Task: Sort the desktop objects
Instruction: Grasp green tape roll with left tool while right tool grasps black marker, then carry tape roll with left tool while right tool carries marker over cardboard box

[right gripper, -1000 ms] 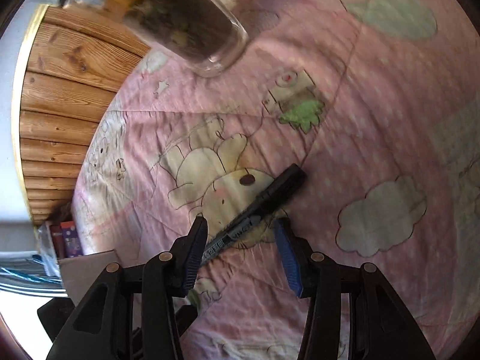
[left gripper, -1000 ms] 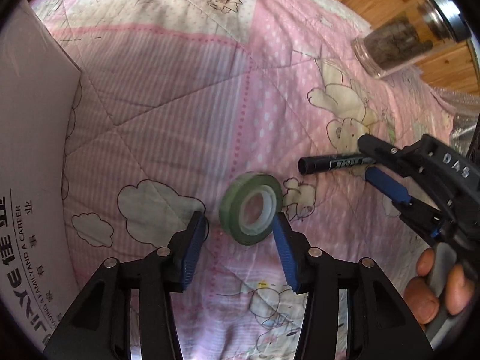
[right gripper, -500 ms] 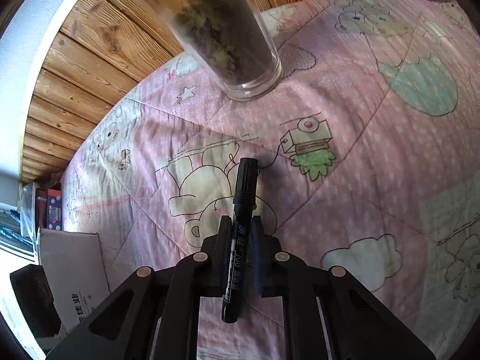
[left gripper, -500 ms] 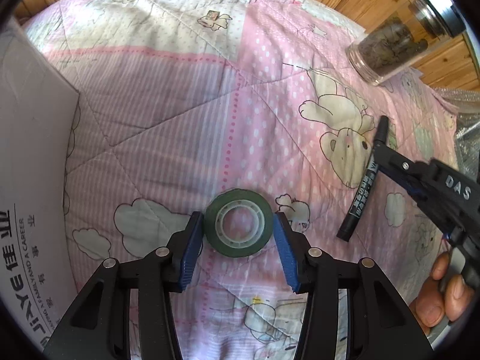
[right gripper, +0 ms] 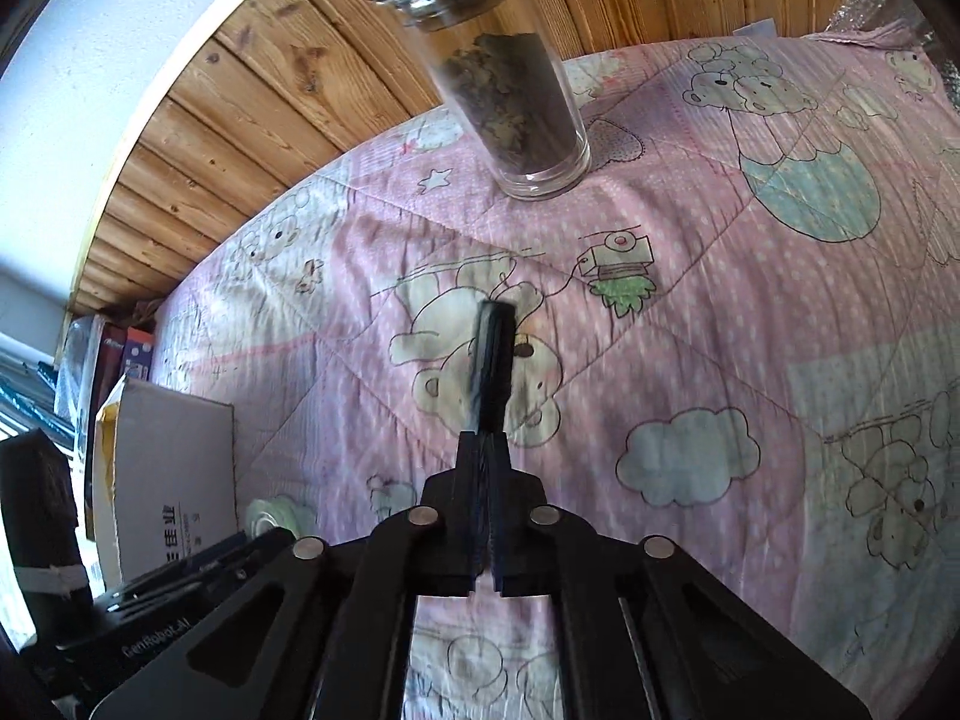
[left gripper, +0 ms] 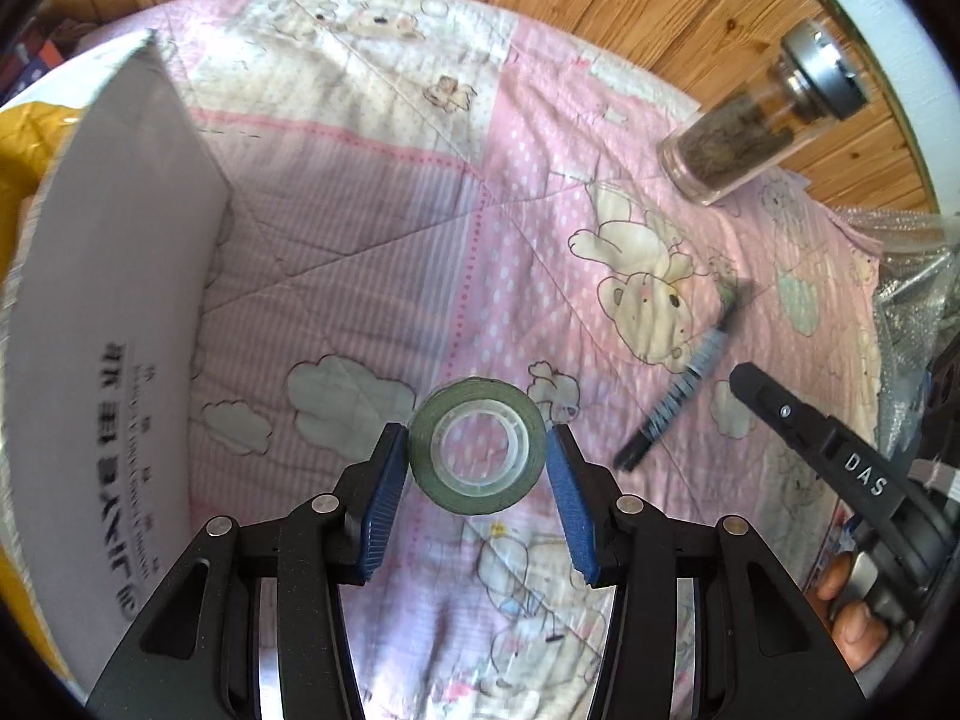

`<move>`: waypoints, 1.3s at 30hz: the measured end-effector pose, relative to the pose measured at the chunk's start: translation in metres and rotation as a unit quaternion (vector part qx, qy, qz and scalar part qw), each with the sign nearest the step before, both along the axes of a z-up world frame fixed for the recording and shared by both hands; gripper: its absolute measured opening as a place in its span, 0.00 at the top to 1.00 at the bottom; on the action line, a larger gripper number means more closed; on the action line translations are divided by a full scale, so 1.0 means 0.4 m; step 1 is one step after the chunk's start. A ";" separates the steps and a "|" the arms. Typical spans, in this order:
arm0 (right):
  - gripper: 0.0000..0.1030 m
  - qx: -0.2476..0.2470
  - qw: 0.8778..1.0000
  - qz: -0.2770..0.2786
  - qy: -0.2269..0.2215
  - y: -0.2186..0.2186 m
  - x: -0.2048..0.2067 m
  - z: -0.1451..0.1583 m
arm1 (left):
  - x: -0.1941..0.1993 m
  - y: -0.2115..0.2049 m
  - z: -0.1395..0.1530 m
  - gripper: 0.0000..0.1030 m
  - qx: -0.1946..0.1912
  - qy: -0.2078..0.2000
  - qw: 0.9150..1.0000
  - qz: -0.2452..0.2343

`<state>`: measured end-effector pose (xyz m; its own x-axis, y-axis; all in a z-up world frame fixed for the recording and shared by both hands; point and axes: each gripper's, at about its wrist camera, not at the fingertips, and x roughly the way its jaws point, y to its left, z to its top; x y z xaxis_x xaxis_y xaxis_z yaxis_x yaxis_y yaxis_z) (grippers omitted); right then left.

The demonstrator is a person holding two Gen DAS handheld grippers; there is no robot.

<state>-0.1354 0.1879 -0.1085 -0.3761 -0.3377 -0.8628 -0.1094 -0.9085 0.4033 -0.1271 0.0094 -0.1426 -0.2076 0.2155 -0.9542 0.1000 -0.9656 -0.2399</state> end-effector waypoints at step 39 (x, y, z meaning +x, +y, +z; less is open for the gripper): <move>0.86 0.005 0.991 0.127 0.046 -0.230 0.225 0.129 | 0.318 -0.199 0.220 0.53 0.039 0.085 0.991 0.097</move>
<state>-0.0454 0.0958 -0.0571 -0.3571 -0.4231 -0.8328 0.1607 -0.9061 0.3914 0.0002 -0.0700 -0.0545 -0.4092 0.2264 -0.8839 0.2345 -0.9101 -0.3417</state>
